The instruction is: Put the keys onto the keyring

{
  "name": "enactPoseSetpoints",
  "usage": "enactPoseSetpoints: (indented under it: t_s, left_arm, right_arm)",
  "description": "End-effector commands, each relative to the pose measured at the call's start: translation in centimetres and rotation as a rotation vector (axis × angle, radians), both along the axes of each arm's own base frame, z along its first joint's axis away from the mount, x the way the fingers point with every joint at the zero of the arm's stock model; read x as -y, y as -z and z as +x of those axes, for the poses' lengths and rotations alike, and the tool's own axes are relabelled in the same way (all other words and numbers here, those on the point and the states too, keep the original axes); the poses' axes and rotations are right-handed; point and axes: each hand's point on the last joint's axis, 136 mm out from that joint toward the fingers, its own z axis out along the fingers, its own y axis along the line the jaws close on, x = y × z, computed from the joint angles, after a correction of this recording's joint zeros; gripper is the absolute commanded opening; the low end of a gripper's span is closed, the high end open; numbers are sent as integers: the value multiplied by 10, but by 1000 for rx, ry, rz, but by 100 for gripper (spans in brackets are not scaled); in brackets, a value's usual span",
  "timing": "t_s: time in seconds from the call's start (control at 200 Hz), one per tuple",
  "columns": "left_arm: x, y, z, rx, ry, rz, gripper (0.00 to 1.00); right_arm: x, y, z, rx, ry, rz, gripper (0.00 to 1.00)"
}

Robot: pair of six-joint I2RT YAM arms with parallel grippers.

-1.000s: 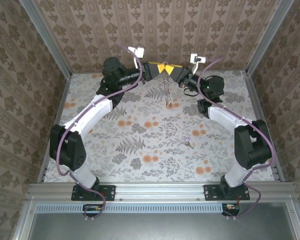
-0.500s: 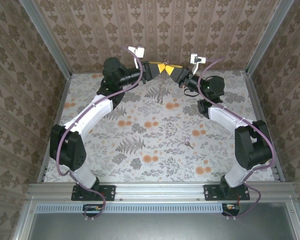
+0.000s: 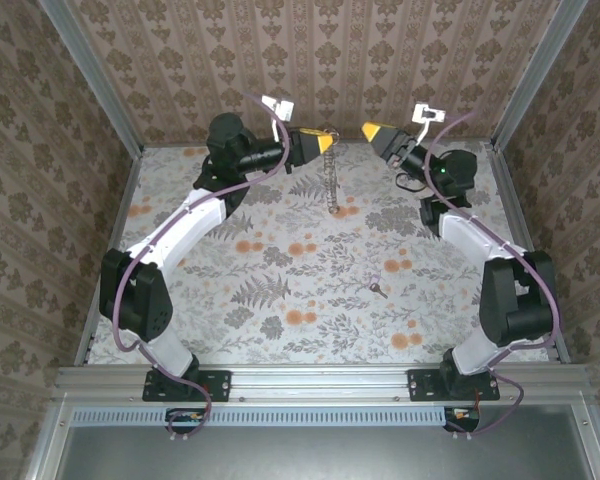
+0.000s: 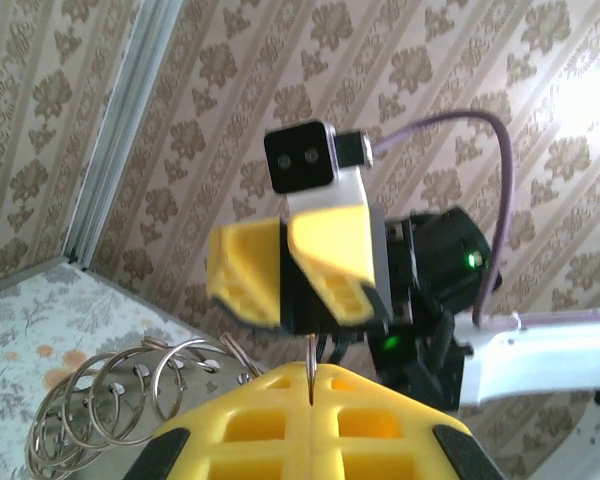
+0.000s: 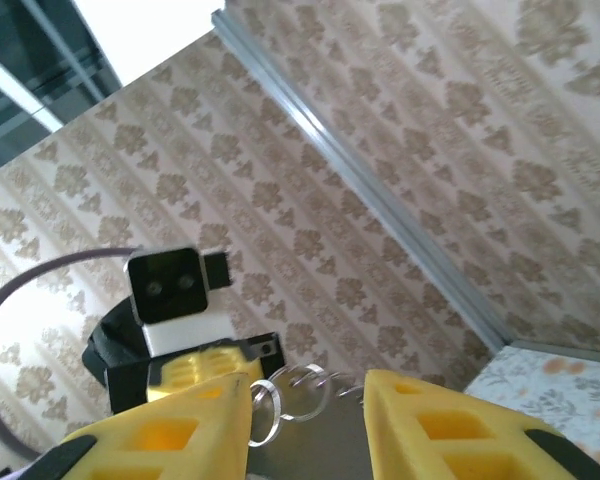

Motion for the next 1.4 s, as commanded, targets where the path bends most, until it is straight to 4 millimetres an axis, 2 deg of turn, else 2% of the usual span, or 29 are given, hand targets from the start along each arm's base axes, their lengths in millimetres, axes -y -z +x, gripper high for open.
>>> enactPoseSetpoints:
  t_s: [0.0, 0.24, 0.47, 0.575, 0.965, 1.23, 1.33, 1.395]
  left_arm:
    - [-11, -27, -22, 169, 66, 29, 0]
    - [-17, -18, -35, 217, 165, 124, 0]
    - [-18, -16, -43, 236, 235, 147, 0]
    - [-19, -15, -43, 229, 256, 146, 0]
    - [-18, -17, -44, 227, 284, 140, 0]
    - [-16, -19, -43, 230, 291, 137, 0]
    - [-16, -19, -42, 230, 292, 136, 0]
    - [-15, -18, -42, 228, 292, 137, 0]
  right_arm:
    - [1, -12, -17, -9, -52, -34, 39]
    - [-15, -17, -36, 4, -134, -154, 43]
    - [-55, -21, -71, 66, -245, -287, 43]
    - [-67, -20, -81, 81, -257, -343, 42]
    - [-73, -23, -77, 90, -263, -345, 38]
    - [-81, -17, -76, 81, -287, -350, 34]
    - [-82, -15, -74, 76, -289, -350, 31]
    - [-83, -14, -74, 73, -291, -350, 26]
